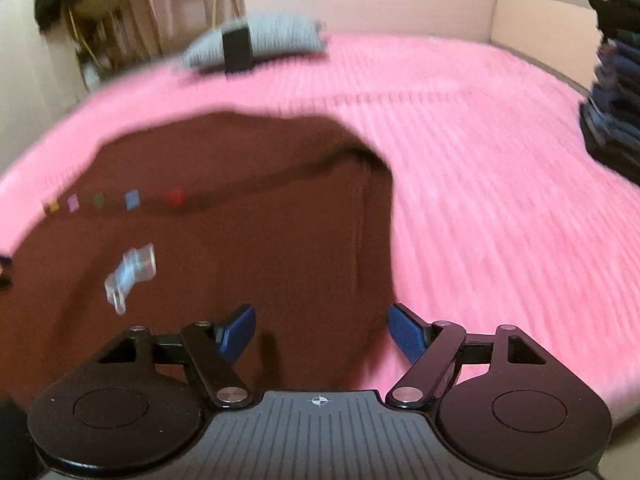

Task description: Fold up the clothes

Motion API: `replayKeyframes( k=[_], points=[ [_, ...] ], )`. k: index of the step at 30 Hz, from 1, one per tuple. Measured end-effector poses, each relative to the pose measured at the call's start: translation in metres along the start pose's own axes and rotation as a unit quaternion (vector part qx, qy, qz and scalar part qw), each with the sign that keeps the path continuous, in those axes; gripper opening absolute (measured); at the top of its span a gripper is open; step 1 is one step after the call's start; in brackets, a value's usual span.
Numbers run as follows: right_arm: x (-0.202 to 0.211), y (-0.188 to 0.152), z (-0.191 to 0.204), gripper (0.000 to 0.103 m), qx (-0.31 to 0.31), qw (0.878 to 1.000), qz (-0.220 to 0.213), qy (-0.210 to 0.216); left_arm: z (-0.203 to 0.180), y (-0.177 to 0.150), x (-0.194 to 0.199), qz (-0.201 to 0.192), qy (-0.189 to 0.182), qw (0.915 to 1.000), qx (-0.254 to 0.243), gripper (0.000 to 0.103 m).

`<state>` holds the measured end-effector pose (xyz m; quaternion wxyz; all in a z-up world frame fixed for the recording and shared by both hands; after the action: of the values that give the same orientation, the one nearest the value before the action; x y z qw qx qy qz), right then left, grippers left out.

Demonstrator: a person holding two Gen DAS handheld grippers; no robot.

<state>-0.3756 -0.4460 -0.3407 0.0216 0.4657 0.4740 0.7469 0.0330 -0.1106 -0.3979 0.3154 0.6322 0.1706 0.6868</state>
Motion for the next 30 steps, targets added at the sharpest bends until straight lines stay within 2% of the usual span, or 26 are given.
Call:
replayKeyframes(
  k=[3, 7, 10, 12, 14, 17, 20, 21, 22, 24, 25, 27, 29, 30],
  points=[
    [-0.020, 0.047, -0.012, 0.076, -0.009, 1.000, -0.015, 0.025, 0.003, 0.012, 0.004, -0.011, 0.006, 0.9999, 0.006, 0.034],
    [-0.079, 0.104, -0.047, 0.076, -0.069, 0.996, -0.013, 0.063, 0.013, 0.038, -0.004, -0.029, 0.018, 0.9994, 0.012, 0.035],
    [-0.129, 0.134, -0.074, 0.075, -0.124, 0.987, 0.005, 0.102, 0.016, 0.045, -0.020, -0.024, 0.019, 0.9995, 0.010, 0.036],
    [-0.159, 0.142, -0.091, 0.075, -0.140, 0.985, 0.033, 0.100, 0.017, 0.048, -0.031, -0.018, 0.018, 0.9996, 0.009, 0.036],
    [-0.174, 0.142, -0.092, 0.072, -0.127, 0.986, 0.050, 0.092, 0.019, 0.051, -0.042, -0.012, 0.017, 0.9998, 0.007, 0.036],
    [-0.161, 0.131, -0.065, 0.069, -0.050, 0.991, 0.066, 0.106, 0.017, 0.051, -0.050, -0.010, 0.014, 0.9998, 0.002, 0.036],
    [-0.152, 0.120, -0.050, 0.045, -0.034, 0.990, 0.072, 0.114, 0.017, 0.050, -0.052, -0.014, 0.009, 0.9997, 0.017, 0.037],
    [-0.149, 0.116, -0.045, 0.023, -0.029, 0.990, 0.074, 0.117, 0.017, 0.050, -0.052, -0.015, 0.008, 0.9996, 0.021, 0.037],
    [-0.146, 0.112, -0.040, 0.012, -0.024, 0.990, 0.076, 0.120, 0.017, 0.050, -0.052, -0.015, 0.009, 0.9996, 0.023, 0.037],
    [-0.135, 0.119, -0.033, 0.011, 0.052, 0.996, 0.024, 0.070, 0.015, 0.050, -0.048, -0.017, 0.009, 0.9997, 0.018, 0.037],
    [-0.128, 0.123, -0.028, 0.011, 0.092, 0.995, -0.003, 0.043, 0.013, 0.051, -0.045, -0.019, 0.007, 0.9997, 0.014, 0.037],
    [-0.113, 0.132, -0.019, 0.011, 0.170, 0.984, -0.056, -0.010, 0.009, 0.052, -0.040, -0.026, 0.006, 0.9996, 0.008, 0.038],
    [-0.096, 0.142, -0.009, 0.011, 0.246, 0.961, -0.110, -0.062, 0.008, 0.050, -0.037, -0.025, 0.006, 0.9996, 0.014, 0.038],
    [-0.103, 0.138, -0.016, 0.011, 0.236, 0.964, -0.098, -0.074, 0.008, 0.048, -0.037, -0.023, 0.005, 0.9995, 0.020, 0.038]
  ],
)
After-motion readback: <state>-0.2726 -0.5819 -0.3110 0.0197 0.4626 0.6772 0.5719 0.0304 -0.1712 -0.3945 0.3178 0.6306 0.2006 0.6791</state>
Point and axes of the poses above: each gripper's, at about its wrist camera, not at the fingertips, and x roughly against the way its jaws point, z to its left, y to its top, the point moved 8 cm from there along -x, roughly the way its jaws point, and after that the axes turned 2 degrees about -z, right-handed, at the moved point
